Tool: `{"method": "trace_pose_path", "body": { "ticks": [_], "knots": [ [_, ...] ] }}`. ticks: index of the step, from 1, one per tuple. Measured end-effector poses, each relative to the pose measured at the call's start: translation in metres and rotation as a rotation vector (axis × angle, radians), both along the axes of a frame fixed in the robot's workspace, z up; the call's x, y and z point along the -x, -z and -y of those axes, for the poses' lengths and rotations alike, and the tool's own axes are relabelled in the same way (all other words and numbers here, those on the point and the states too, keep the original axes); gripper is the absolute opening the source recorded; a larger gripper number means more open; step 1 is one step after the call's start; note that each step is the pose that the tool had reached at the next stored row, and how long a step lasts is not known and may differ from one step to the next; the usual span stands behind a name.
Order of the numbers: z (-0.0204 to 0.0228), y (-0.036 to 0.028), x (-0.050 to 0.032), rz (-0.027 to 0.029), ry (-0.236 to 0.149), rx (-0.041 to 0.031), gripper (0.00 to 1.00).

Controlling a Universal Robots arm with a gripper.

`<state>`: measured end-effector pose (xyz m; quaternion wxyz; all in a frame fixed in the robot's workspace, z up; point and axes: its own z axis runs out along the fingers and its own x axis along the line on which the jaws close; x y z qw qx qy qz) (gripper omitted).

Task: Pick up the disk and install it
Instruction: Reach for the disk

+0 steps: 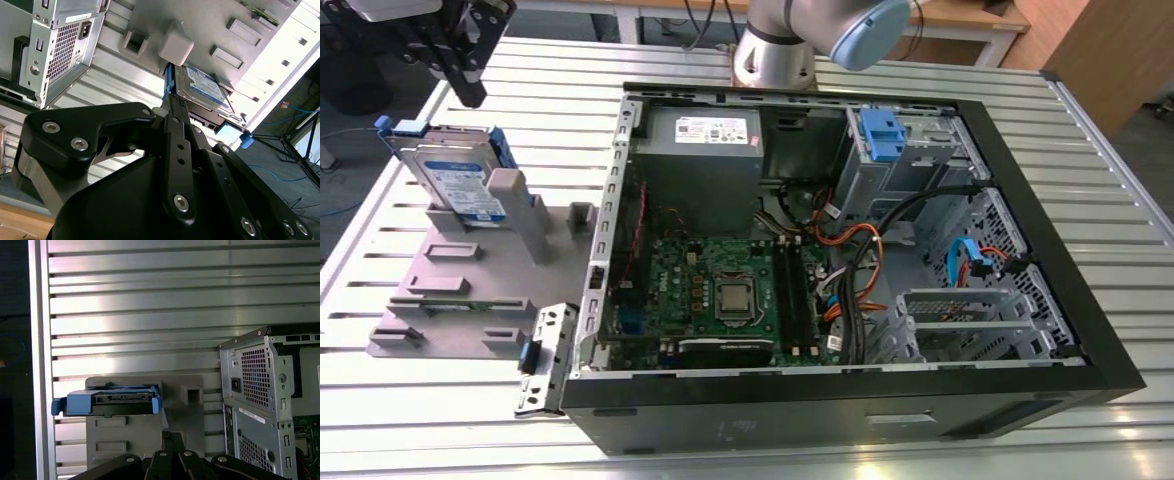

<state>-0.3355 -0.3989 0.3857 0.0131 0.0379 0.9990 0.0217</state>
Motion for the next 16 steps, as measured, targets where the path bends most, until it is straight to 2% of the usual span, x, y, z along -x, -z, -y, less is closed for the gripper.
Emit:
{"method": "trace_pose_path", "body": {
  "ticks": [7,16],
  "knots": [
    [0.0000,0.0009,0.0022,-0.0002,0.000,0.0002,0.11],
    [0.0000,0.0102,0.0151,0.0000,0.000,0.0000,0.11]
  ]
}}
